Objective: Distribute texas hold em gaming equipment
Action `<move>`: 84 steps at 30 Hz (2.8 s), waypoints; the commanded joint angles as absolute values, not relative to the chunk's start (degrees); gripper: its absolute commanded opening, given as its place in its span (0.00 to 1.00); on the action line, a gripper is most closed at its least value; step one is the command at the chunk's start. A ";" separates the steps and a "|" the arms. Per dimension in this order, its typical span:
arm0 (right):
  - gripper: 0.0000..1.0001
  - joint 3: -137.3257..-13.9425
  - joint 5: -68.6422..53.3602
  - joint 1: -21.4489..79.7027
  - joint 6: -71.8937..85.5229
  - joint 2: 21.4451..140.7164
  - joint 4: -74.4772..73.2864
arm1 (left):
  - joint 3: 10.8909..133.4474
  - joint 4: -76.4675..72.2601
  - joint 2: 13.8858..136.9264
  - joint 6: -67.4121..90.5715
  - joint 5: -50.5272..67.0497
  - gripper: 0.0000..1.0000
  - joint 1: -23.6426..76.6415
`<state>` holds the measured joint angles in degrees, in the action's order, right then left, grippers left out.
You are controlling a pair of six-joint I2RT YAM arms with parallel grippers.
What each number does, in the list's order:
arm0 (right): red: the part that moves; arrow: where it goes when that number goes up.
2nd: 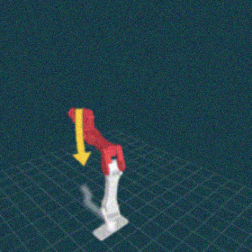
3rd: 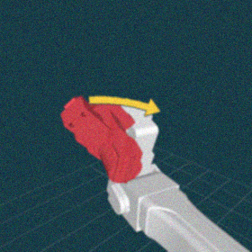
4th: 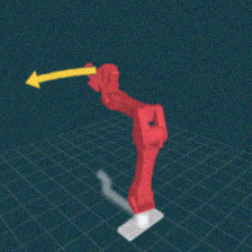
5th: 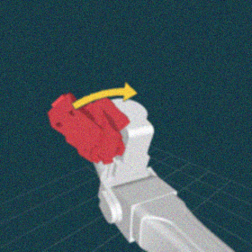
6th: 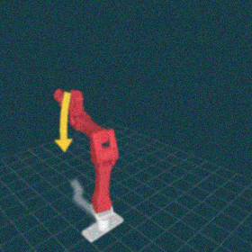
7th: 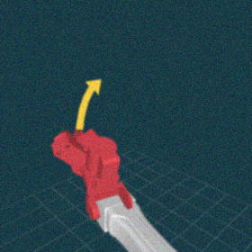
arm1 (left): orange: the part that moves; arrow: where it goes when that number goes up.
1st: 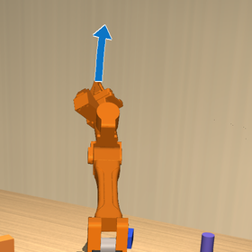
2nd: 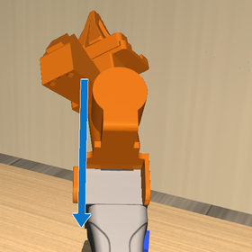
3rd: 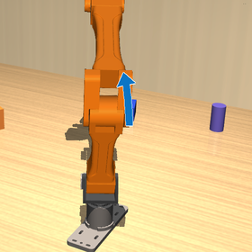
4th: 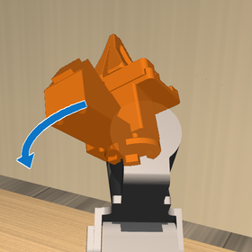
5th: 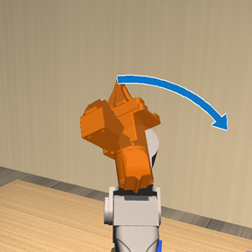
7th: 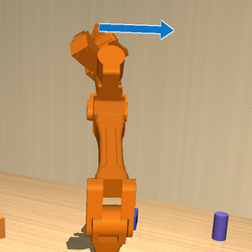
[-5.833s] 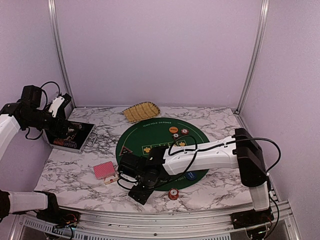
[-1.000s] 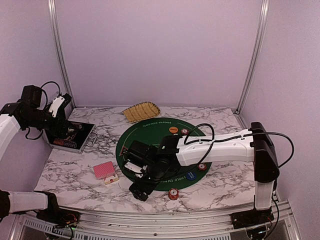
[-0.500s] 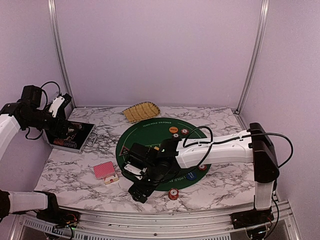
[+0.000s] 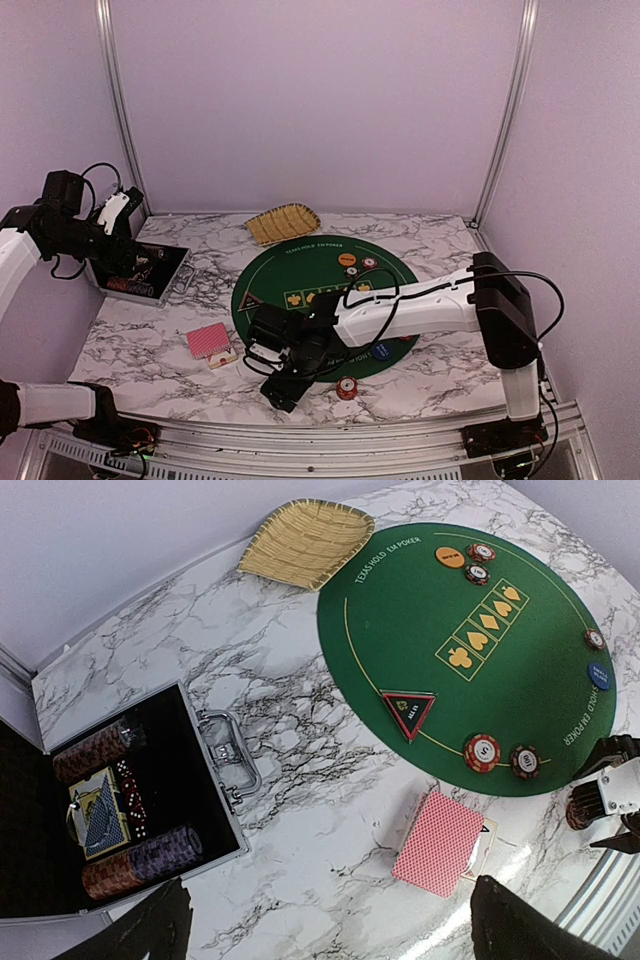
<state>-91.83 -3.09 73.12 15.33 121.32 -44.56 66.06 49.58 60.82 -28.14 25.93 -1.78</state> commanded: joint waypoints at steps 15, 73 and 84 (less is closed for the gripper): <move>0.65 -94.87 -2.35 73.39 14.98 122.96 -42.68 | 66.35 51.68 60.11 -28.83 26.23 0.99 -1.90; 0.17 -74.40 2.30 57.90 17.33 106.75 -41.66 | 64.68 53.08 61.00 -31.51 25.45 0.99 -1.86; 0.17 -70.22 2.75 55.57 17.15 105.66 -40.01 | 64.95 53.84 61.74 -32.07 26.28 0.99 -1.77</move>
<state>-70.76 1.93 56.49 16.93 107.44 -41.89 65.08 51.81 60.99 -31.18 25.47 -1.78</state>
